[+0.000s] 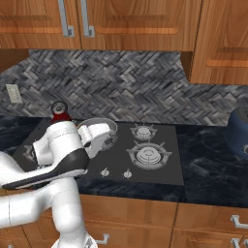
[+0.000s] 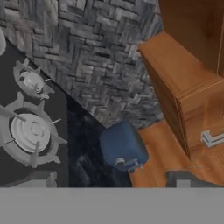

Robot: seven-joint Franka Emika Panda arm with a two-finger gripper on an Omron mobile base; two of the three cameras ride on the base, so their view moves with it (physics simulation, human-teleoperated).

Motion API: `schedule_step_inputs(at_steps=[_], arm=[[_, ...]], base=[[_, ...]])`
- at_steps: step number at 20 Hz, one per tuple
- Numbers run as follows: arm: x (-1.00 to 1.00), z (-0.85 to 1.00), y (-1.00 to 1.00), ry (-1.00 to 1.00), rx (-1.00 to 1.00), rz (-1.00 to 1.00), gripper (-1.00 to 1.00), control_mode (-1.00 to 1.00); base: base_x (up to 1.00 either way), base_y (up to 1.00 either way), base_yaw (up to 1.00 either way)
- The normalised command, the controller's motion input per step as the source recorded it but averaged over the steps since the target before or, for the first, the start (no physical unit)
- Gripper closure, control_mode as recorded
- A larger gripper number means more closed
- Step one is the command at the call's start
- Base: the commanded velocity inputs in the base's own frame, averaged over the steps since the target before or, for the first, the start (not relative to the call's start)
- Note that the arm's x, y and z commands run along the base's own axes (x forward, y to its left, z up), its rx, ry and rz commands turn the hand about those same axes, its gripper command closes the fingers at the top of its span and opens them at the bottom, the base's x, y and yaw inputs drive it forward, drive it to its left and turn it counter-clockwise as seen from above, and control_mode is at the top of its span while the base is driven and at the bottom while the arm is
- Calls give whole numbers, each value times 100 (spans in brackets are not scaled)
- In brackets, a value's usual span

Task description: Pick the kettle from the cabinet and place it on a stove burner. Then pick the pot from the counter and place it on another stove burner. Finally, turn both burners on.

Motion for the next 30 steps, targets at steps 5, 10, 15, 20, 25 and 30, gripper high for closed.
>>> schedule_step_inputs(at_steps=[5, 10, 15, 20, 25, 30], arm=[[0, 30, 2, 8, 73, -9, -100, -100], [0, 12, 2, 32, 72, -13, -100, -100], [-12, 34, 24, 26, 64, -9, -100, -100], [-7, 54, 34, 20, 57, -7, -100, -100], [0, 70, 37, 21, 52, -1, -100, -100], [17, 53, -16, 28, 56, -11, -100, -100]], base=[[0, 0, 0], [0, 0, 0], [0, 0, 0], [0, 0, 0], [0, 0, 0], [0, 0, 0]])
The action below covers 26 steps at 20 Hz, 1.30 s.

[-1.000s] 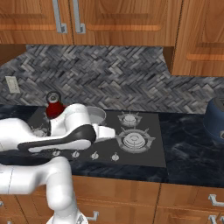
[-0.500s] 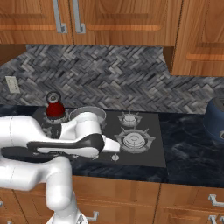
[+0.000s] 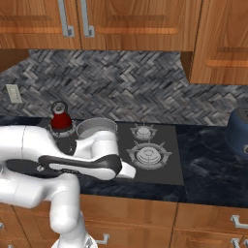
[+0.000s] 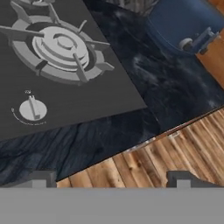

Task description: Pick the kettle from the cabinet and place it on a stove burner. Then pick the pot from the counter and place it on another stove burner. Finally, turn both burners on.

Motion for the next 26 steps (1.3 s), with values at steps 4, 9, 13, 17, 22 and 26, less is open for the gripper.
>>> schedule_step_inputs(at_steps=[4, 9, 13, 17, 22, 26], arm=[[14, 78, -13, 36, 54, -3, -100, -100], [13, 81, 0, 41, 49, 2, -100, -100], [7, 88, 0, 39, 45, 8, -100, -100], [10, 87, 0, 37, 48, 7, -100, -100], [18, 85, 4, 34, 51, 7, -100, -100], [22, 89, 2, 33, 52, 7, -100, -100]], base=[[0, 0, 0], [0, 0, 0], [0, 0, 0], [0, 0, 0], [0, 0, 0], [0, 0, 0]])
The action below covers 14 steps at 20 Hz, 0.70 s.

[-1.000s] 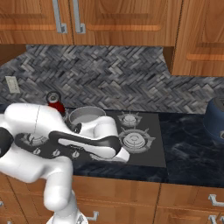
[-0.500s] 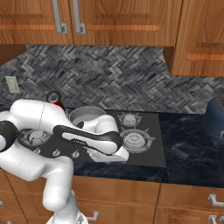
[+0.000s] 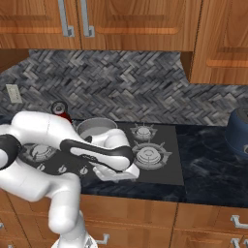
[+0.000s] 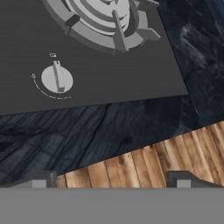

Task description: Pick the kettle from the cabinet and place it on a stove burner. Then pick the pot from the counter and place it on another stove burner. Finally, turn both burners on.

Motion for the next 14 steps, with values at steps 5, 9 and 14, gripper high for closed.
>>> schedule_step_inputs(at_steps=[5, 9, 14], arm=[[27, 91, 2, 28, 52, 8, -100, -100], [35, 82, 5, 14, 57, 12, -100, -100], [35, 69, 1, 13, 59, 12, -100, -100]], base=[[0, 0, 0], [0, 0, 0], [0, 0, 0]])
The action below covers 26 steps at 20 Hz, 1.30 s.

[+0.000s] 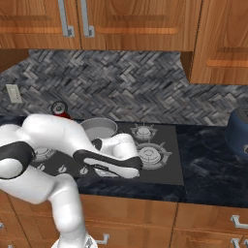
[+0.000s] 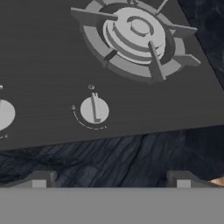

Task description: Pick the kettle from the cabinet and place it on a stove burner. Then pick the pot from the counter and place it on another stove burner. Finally, turn both burners on.

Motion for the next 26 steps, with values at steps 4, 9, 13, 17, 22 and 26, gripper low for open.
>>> schedule_step_inputs(at_steps=[4, 9, 13, 17, 22, 26], arm=[[26, 71, 2, 20, 57, 9, -100, -100], [8, 88, 9, 26, 47, 9, -100, -100], [0, 96, 19, 27, 37, 13, -100, -100], [0, 94, 23, 26, 34, 15, -100, -100], [0, 94, 25, 27, 37, 16, -100, -100], [0, 99, 25, 28, 37, 17, -100, -100]], base=[[0, 0, 0], [0, 0, 0], [0, 0, 0], [0, 0, 0], [0, 0, 0], [0, 0, 0]])
